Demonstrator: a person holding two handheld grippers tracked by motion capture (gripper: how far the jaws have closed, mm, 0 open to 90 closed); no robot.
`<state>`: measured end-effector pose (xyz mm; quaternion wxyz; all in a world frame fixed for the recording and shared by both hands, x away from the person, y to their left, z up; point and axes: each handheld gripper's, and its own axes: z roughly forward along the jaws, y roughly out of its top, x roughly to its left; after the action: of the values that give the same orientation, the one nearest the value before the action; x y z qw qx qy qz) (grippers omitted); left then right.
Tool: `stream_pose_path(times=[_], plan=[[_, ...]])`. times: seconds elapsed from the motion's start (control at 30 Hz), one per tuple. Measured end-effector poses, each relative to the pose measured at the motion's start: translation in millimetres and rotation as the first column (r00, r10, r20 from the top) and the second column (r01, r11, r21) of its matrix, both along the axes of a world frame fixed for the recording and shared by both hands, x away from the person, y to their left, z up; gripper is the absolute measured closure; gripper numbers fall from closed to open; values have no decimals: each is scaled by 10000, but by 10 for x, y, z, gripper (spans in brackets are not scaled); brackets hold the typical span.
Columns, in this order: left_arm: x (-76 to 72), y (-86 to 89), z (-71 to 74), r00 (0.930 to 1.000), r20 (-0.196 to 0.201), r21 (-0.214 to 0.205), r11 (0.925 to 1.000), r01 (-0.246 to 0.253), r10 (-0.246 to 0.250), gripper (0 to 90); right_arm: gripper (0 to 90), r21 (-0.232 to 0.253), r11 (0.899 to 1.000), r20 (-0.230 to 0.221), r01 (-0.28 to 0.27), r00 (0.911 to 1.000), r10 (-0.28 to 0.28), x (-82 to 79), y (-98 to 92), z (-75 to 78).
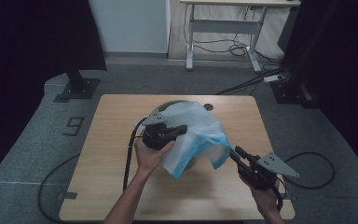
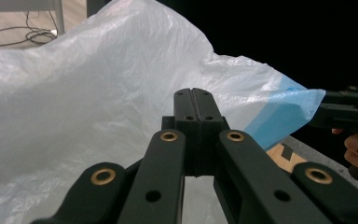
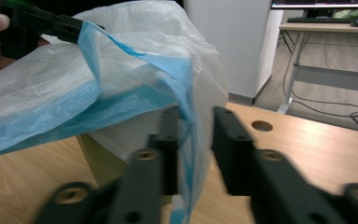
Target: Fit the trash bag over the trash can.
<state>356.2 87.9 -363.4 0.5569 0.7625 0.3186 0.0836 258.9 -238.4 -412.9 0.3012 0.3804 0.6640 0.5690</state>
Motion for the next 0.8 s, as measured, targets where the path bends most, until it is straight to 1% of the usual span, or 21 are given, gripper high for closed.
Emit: stream_pose_path(times=[0.07, 0.1, 0.23, 0.3, 0.43, 0.47, 0.5, 0.53, 0.57, 0.67, 0.73, 0.8], plan=[[3, 20, 18, 10000, 29, -83, 10000, -15, 15, 898, 855, -6, 9998, 23, -173, 9998, 173, 22, 2, 4], [3, 27, 23, 10000, 40, -90, 10000, -36, 37, 898, 883, -10, 9997, -4, -234, 9997, 234, 39, 5, 4], [-3, 79, 46, 9996, 223, -173, 9997, -188, 192, 898, 885, -53, 9991, -154, -421, 9990, 420, 111, 19, -5], [-7, 103, 52, 9991, 306, -204, 9994, -271, 277, 899, 880, -177, 9983, -269, -549, 9982, 544, 148, 29, -5], [-15, 135, 67, 9986, 395, -177, 9993, -337, 344, 899, 807, -210, 9978, -451, -626, 9971, 617, 187, 19, 6], [-15, 140, 68, 9986, 392, -177, 9992, -346, 352, 899, 752, -239, 9979, -437, -607, 9973, 596, 182, 14, 11], [-16, 143, 67, 9985, 394, -167, 9992, -363, 370, 899, 662, -336, 9980, -326, -531, 9981, 520, 162, 17, 21], [-15, 143, 66, 9985, 398, -153, 9992, -376, 382, 899, 619, -487, 9982, -142, -349, 9993, 342, 131, 24, 37], [-12, 140, 63, 9985, 385, -146, 9992, -383, 388, 899, 595, -577, 9978, -4, -316, 9995, 316, 97, 28, 60], [-1, 112, 49, 9986, 323, -174, 9990, -423, 429, 899, 577, -572, 9968, 389, -567, 9975, 590, -25, 46, 154], [5, 81, 36, 9987, 292, -133, 9990, -423, 427, 899, 571, -557, 9959, 505, -718, 9959, 746, -80, 69, 195], [5, 59, 29, 9988, 270, -117, 9991, -402, 405, 899, 567, -533, 9945, 493, -900, 9945, 926, -121, 99, 231]])
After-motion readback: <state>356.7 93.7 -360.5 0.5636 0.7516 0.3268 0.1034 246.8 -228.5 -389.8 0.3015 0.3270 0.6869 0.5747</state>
